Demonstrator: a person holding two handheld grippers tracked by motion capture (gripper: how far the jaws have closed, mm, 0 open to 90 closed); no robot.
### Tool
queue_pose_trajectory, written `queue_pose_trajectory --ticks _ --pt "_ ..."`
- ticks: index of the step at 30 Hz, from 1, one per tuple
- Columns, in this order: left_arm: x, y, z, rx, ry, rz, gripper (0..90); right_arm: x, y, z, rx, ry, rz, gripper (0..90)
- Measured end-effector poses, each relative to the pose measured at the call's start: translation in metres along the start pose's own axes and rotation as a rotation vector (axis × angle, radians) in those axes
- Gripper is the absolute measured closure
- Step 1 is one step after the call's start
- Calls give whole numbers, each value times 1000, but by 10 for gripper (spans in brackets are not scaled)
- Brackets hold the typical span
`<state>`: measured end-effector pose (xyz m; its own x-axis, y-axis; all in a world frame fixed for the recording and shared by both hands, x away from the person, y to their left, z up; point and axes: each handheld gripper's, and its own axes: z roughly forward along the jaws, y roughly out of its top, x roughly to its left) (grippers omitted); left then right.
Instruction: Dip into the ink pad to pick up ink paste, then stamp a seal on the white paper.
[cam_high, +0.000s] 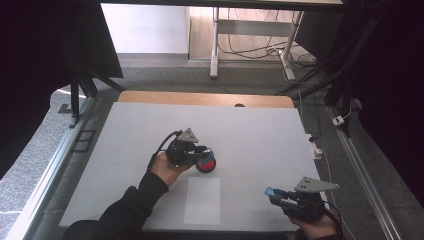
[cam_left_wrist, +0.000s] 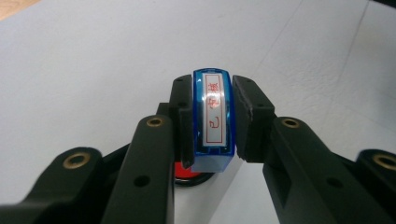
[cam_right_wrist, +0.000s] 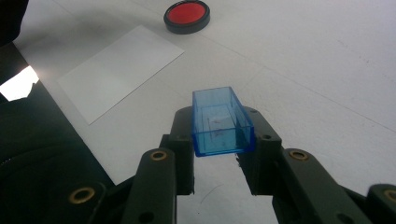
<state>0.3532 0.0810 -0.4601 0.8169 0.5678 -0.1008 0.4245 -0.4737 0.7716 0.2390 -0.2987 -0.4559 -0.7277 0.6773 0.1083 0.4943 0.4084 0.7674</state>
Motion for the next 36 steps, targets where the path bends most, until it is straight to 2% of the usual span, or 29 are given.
queue_pose_trajectory --ticks 5,16,24,36 --pt "-5 0 -6 -4 -17 1 711 0 0 0 3 -1 0 687" --pt "-17 -1 -24 -13 -24 23 710 0 0 0 1 -2 5 687" --pt "-23 -3 -34 -37 -53 21 710 -1 1 0 0 -2 6 687" --pt "-32 -11 -45 -57 -69 18 710 -1 0 0 -2 -6 13 687"
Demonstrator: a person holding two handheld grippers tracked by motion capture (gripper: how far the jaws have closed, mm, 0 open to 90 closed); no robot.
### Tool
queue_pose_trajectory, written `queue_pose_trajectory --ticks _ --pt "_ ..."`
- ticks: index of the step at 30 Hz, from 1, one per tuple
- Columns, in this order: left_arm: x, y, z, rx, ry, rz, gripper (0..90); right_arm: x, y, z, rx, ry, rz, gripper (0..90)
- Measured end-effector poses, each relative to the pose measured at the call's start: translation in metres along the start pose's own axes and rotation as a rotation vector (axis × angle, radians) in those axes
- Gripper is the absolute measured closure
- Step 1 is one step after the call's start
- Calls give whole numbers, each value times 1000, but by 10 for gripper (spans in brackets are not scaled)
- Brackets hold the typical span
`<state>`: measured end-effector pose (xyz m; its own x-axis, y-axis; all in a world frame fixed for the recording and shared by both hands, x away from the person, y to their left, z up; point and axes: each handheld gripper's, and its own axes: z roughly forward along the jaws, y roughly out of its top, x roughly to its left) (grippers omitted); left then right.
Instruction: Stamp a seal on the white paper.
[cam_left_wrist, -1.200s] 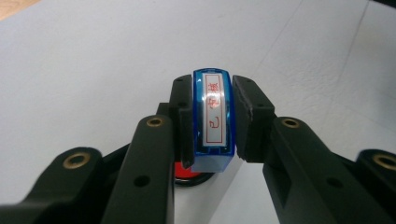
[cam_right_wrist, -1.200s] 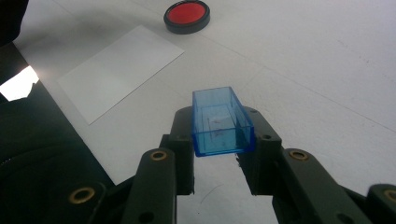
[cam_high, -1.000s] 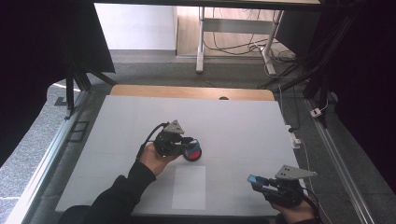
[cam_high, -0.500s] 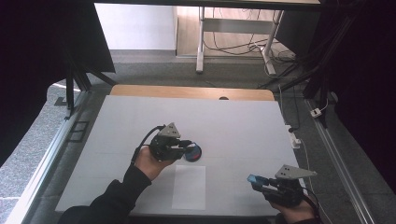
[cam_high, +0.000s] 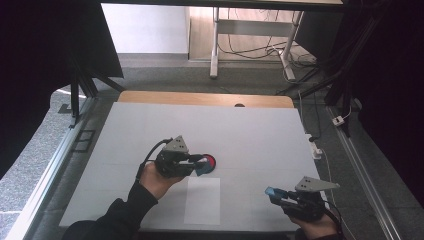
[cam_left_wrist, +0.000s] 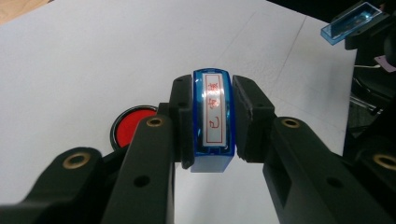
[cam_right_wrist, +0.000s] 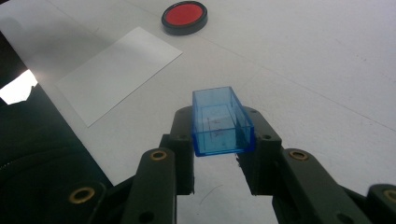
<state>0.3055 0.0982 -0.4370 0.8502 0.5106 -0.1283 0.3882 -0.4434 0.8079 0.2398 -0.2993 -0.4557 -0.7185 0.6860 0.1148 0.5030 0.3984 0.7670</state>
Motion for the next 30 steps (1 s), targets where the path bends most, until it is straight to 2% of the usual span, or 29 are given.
queue_pose_trajectory --ticks 7,17,20,25,30 --pt "-8 -4 -1 6 -18 15 710 0 -1 -1 -2 -8 8 687" --pt "-15 -15 -1 6 -27 6 710 0 0 0 -4 -1 4 687" --pt "-17 -17 -1 7 -24 13 710 0 0 0 -2 -1 2 687" --pt "-20 -23 2 3 -19 1 711 0 0 0 4 -6 -3 687" --pt "-20 -28 6 22 -9 -9 711 0 0 0 4 -6 -3 687"
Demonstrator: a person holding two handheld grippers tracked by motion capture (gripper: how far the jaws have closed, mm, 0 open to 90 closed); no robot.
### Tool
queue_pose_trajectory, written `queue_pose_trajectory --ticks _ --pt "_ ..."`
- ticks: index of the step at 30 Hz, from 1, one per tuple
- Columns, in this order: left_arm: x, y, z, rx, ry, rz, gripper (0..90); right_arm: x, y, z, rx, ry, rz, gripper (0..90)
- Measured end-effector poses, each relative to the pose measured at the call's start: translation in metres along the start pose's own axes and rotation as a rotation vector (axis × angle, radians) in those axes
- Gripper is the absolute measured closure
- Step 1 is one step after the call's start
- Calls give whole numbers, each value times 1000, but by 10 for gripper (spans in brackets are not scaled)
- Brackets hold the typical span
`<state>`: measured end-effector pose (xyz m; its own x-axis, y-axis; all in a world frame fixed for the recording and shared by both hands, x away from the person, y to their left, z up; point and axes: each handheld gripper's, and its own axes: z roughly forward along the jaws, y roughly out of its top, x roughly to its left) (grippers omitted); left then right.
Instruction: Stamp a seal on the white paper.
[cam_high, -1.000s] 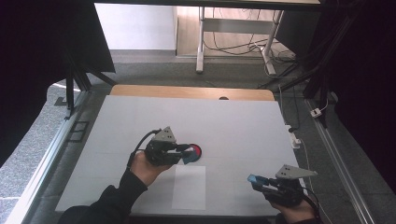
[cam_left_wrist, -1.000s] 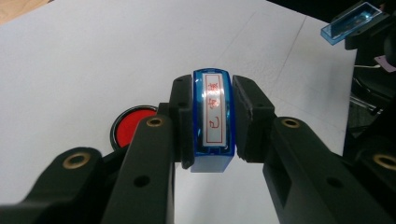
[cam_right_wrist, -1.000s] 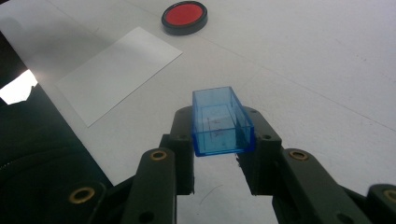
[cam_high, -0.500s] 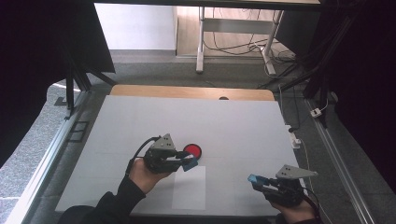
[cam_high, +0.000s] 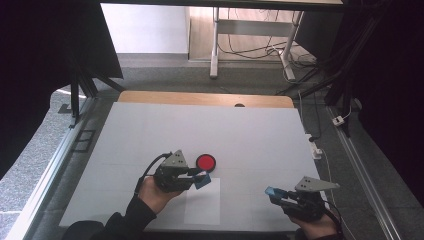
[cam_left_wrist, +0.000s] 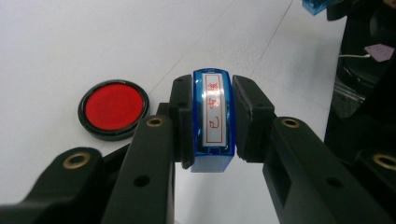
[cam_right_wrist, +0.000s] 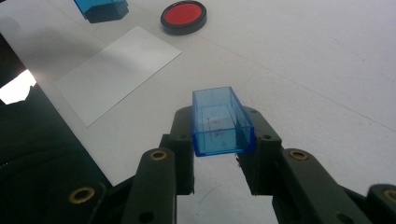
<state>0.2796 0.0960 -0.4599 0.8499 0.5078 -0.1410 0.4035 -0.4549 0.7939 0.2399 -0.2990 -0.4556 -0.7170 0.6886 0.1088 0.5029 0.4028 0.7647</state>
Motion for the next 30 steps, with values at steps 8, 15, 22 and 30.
queue_pose_trajectory --ticks 8,15,22,30 --pt "-1 -6 10 23 -11 -15 711 0 0 0 2 1 -1 687" --pt "0 -11 20 48 -9 -20 711 0 0 0 -1 3 1 687" --pt "0 -15 28 71 -11 -17 711 0 0 0 1 3 1 686" --pt "1 -18 34 99 -4 -24 711 0 0 0 1 4 3 686"
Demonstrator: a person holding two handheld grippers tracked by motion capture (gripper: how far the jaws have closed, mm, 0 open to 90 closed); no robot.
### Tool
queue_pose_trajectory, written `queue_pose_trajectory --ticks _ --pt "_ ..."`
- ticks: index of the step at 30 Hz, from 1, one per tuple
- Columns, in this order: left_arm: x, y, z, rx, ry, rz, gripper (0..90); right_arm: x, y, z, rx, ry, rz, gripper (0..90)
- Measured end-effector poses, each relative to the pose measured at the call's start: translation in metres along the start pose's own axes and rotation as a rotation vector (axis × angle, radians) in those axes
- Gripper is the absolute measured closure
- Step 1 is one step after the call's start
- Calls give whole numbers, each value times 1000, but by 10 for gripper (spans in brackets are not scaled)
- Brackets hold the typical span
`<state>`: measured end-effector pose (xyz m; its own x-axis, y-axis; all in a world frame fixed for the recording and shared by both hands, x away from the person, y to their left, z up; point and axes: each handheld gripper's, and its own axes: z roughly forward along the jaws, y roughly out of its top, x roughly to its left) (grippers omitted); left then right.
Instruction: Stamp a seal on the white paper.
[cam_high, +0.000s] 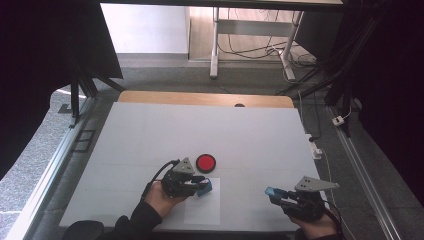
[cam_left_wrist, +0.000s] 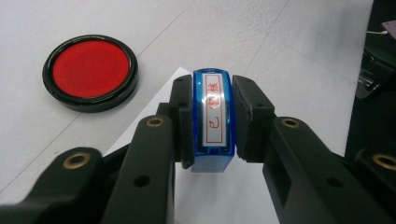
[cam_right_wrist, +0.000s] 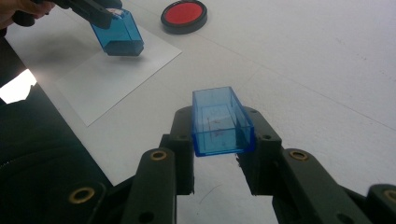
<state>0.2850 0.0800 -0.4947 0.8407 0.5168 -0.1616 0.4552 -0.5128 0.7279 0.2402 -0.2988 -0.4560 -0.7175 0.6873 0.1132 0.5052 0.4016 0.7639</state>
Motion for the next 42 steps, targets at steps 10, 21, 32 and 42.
queue_pose_trajectory --ticks 10,21,32,42 --pt "-2 -2 7 36 10 8 711 0 0 0 2 -1 -1 687" --pt "-11 -2 8 49 50 51 712 0 0 1 2 -1 -2 687" --pt "-9 -5 10 41 35 22 707 1 0 1 3 0 -1 687" --pt "7 -9 10 18 -38 -69 709 1 1 1 9 -4 -4 687"
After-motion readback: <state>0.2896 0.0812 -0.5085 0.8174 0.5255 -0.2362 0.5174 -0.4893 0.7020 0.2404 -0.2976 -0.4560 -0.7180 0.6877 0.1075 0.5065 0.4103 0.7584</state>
